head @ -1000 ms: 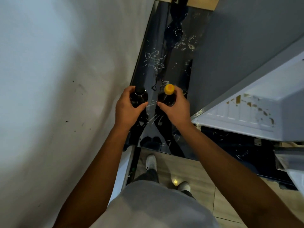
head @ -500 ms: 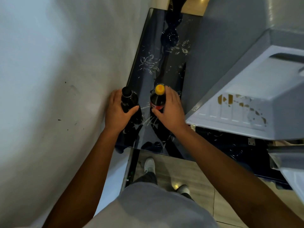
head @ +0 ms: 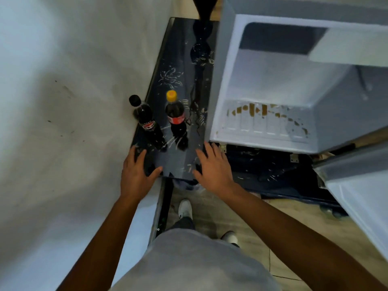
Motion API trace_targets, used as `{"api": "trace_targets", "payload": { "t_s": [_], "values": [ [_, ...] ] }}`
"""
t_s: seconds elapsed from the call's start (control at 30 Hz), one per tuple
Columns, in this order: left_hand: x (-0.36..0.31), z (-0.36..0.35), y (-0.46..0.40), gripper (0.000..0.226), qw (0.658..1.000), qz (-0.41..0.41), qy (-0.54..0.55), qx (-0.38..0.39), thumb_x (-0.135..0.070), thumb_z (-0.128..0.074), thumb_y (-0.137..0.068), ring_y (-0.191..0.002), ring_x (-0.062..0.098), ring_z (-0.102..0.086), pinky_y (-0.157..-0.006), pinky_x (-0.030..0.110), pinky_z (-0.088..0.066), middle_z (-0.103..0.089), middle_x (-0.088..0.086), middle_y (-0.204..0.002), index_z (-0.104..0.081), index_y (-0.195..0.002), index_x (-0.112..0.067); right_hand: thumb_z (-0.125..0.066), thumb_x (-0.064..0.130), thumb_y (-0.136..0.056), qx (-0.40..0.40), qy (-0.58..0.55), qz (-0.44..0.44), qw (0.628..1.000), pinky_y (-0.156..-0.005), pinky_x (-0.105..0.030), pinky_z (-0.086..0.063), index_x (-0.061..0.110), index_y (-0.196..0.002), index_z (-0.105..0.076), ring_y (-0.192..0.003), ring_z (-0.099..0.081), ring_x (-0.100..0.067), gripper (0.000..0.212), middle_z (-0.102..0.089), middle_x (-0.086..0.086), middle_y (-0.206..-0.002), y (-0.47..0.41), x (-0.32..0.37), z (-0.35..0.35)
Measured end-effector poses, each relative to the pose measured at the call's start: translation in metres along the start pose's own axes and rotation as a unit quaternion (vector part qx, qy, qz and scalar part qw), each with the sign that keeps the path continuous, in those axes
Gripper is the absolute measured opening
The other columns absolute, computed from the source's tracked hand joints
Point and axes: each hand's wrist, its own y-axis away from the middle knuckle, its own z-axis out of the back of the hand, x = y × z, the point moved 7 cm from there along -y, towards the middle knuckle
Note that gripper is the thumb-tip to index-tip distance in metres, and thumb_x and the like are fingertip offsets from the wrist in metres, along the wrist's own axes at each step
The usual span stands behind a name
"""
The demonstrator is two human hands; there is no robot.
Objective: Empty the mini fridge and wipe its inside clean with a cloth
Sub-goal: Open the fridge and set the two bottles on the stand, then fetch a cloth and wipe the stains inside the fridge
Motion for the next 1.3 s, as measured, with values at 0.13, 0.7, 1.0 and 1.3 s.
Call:
{"api": "trace_targets", "payload": {
  "t_s": [0.13,0.7,1.0,1.3],
  "values": [
    [-0.026,-0.024,0.041,0.077,1.000,-0.001,0.010,0.022,-0.041,-0.082,-0.083,-0.146,0.046,-0.035,-0.115,0.058,-0.038,-0.031,0.024,-0.163,-0.054,-0.145,-0.004,-0.050,0.053,-0.095,-0.010,0.004,-0.033,0.999,-0.119,-0.050,-0.024,0.019,-0.154,-0.029,-0.152,-0.014,-0.034,0.071,-0.015,-0.013,-0.166,0.051,-0.043,-0.004],
    [-0.206,-0.177,0.235,0.048,0.883,-0.361,-0.128,0.273,-0.034,-0.038,-0.089,-0.098,0.033,-0.071,-0.087,0.036,-0.053,-0.075,0.012,-0.096,-0.078,-0.090,-0.008,-0.050,0.048,-0.094,0.028,-0.138,-0.296,0.945,-0.104,-0.039,-0.039,0.018,-0.140,-0.045,-0.129,-0.046,-0.028,0.055,-0.049,-0.007,-0.142,0.327,-0.177,-0.117],
    [-0.159,-0.246,0.323,0.031,0.735,-0.450,-0.285,0.419,-0.035,-0.048,-0.102,-0.122,0.026,-0.058,-0.103,0.033,-0.041,-0.065,0.008,-0.126,-0.066,-0.114,-0.013,-0.046,0.047,-0.096,0.030,-0.255,-0.499,0.828,-0.091,-0.039,-0.048,0.017,-0.126,-0.055,-0.114,-0.056,-0.028,0.044,-0.057,-0.007,-0.126,0.458,-0.110,-0.213],
    [-0.158,-0.265,0.403,0.028,0.628,-0.522,-0.333,0.471,-0.036,-0.056,-0.100,-0.105,0.029,-0.065,-0.083,0.034,-0.045,-0.070,0.010,-0.109,-0.068,-0.102,-0.011,-0.045,0.038,-0.097,0.006,-0.365,-0.613,0.701,-0.088,-0.043,-0.052,0.016,-0.122,-0.056,-0.114,-0.061,-0.035,0.035,-0.060,-0.013,-0.126,0.566,-0.018,-0.284]
  ]
}}
